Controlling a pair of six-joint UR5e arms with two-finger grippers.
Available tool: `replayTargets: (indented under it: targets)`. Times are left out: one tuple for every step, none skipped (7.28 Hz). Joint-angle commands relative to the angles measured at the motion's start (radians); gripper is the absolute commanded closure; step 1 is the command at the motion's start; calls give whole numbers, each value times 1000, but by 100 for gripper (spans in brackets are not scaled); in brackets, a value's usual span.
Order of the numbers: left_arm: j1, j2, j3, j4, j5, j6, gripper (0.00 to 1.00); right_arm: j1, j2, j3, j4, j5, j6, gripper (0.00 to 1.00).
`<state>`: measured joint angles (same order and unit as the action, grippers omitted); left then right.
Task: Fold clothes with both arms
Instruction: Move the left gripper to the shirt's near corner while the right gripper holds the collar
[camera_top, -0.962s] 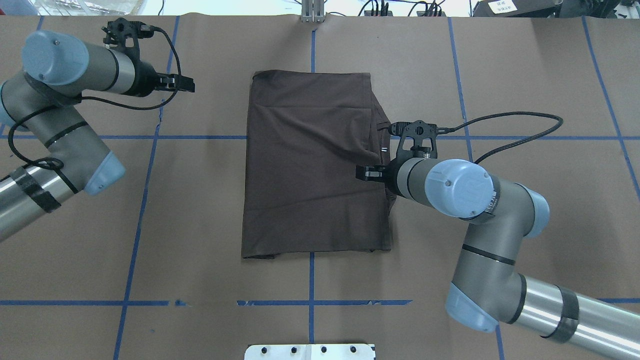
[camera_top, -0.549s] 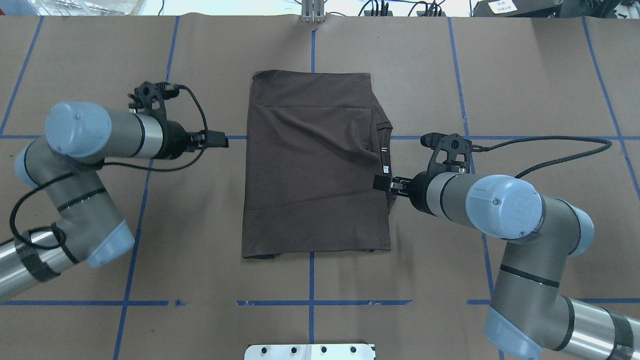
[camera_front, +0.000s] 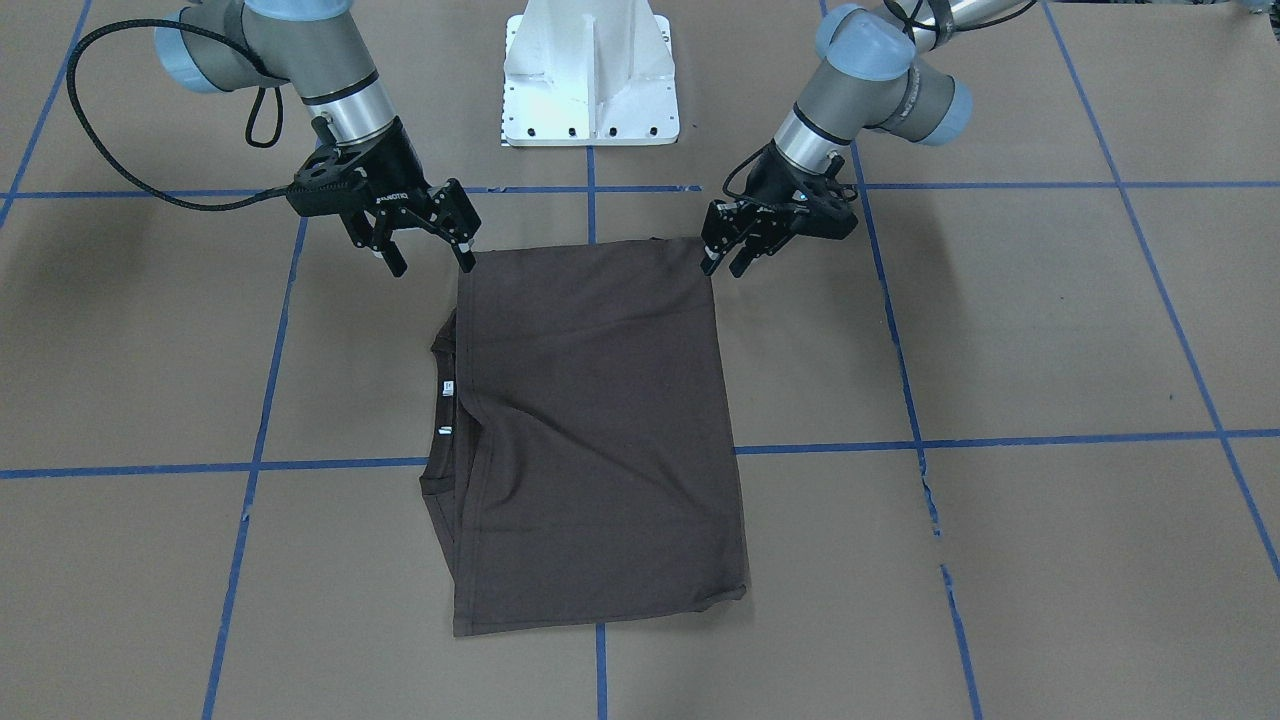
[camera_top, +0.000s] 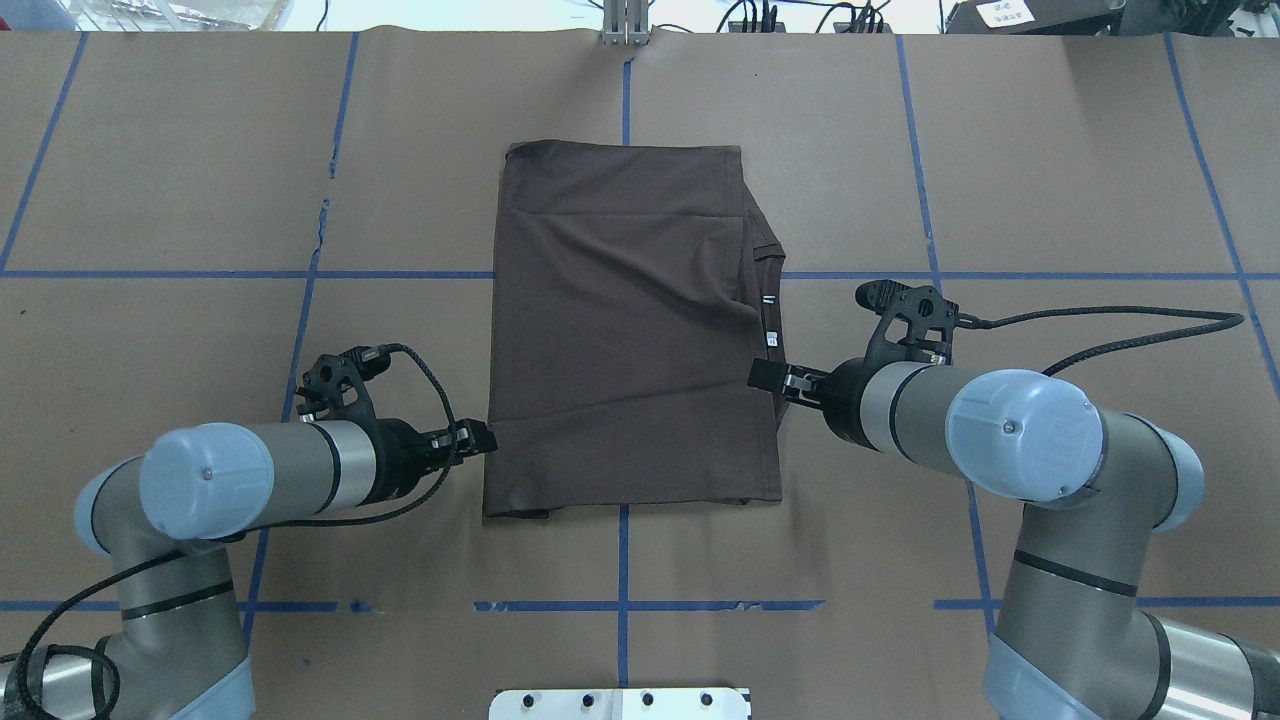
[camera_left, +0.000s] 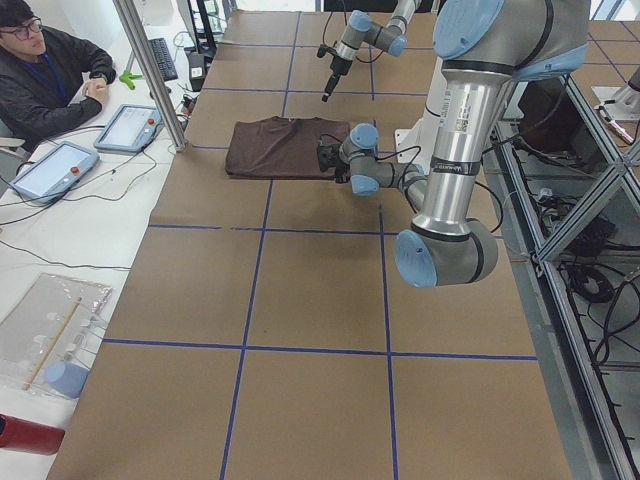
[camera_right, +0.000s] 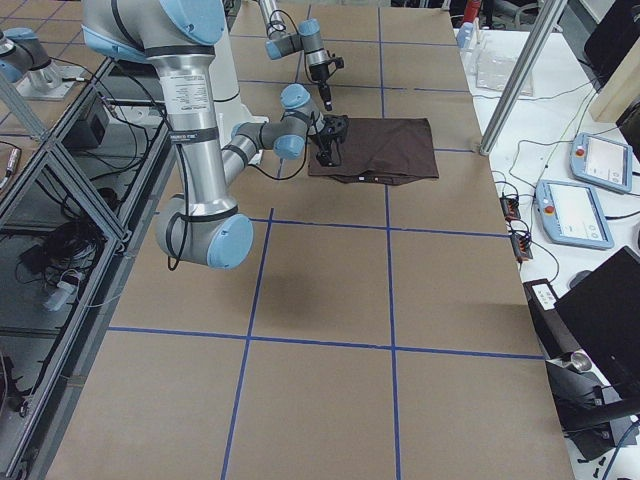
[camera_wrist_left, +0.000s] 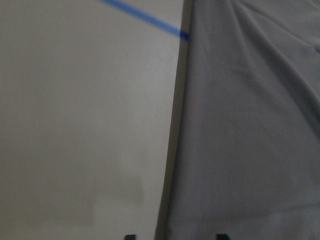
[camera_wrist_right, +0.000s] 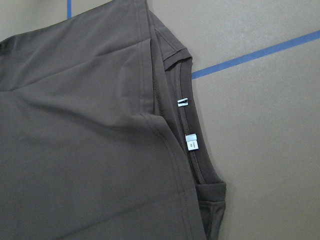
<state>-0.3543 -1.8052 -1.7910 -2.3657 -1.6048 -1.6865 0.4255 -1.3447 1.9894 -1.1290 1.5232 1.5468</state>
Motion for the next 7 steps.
replayTargets:
  targets:
    - [49, 0, 4, 3, 22, -44, 46, -1, 1, 3, -1, -1, -1, 1]
    - [55, -3, 9, 3, 22, -47, 46, -1, 1, 3, -1, -1, -1, 1]
    - [57, -5, 9, 3, 22, -47, 46, -1, 1, 3, 0, -3, 1, 1]
    - [66, -5, 10, 3, 22, -47, 46, -1, 1, 3, 0, -3, 1, 1]
    - [69, -6, 12, 3, 23, -47, 46, -1, 2, 5, -1, -3, 1, 1]
    - [74, -6, 12, 3, 25, -48, 46, -1, 2, 5, 0, -3, -1, 1]
    - [77, -9, 10, 3, 38, -48, 46, -1, 2, 5, 0, -3, 1, 1]
